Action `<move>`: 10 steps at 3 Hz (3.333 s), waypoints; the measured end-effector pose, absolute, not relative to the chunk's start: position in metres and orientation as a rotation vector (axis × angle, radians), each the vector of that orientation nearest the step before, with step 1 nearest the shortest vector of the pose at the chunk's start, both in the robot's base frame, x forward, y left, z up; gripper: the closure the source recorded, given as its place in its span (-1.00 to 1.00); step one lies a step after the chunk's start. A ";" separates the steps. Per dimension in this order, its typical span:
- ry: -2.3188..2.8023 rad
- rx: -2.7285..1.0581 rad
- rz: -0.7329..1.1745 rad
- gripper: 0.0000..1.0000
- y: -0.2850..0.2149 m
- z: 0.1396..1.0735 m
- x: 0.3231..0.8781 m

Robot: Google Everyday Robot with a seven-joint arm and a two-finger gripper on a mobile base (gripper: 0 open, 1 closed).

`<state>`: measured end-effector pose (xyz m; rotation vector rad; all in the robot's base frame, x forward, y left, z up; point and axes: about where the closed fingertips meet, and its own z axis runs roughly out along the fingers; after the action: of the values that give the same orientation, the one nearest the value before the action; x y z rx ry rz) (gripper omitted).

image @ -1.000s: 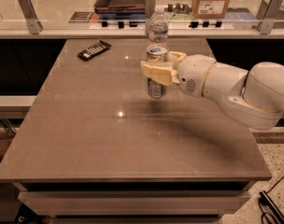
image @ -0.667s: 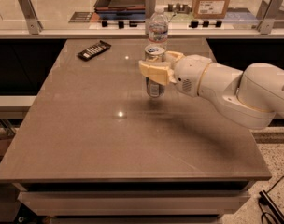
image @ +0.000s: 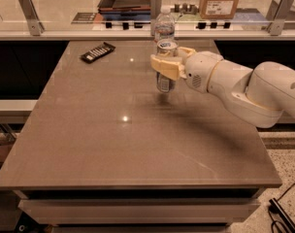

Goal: Move redbull can near water bottle

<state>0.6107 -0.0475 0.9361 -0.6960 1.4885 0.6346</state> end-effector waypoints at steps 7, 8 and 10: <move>1.528 -0.574 0.618 0.16 -0.079 0.896 0.684; 1.526 -0.577 0.621 -0.31 -0.077 0.897 0.683; 1.523 -0.583 0.626 -1.00 -0.072 0.898 0.683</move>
Offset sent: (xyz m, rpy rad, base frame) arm 0.0753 -0.0392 -0.0282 0.0867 0.0541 -0.0755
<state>0.6833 -0.0717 0.8983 -0.5826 1.5231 0.6259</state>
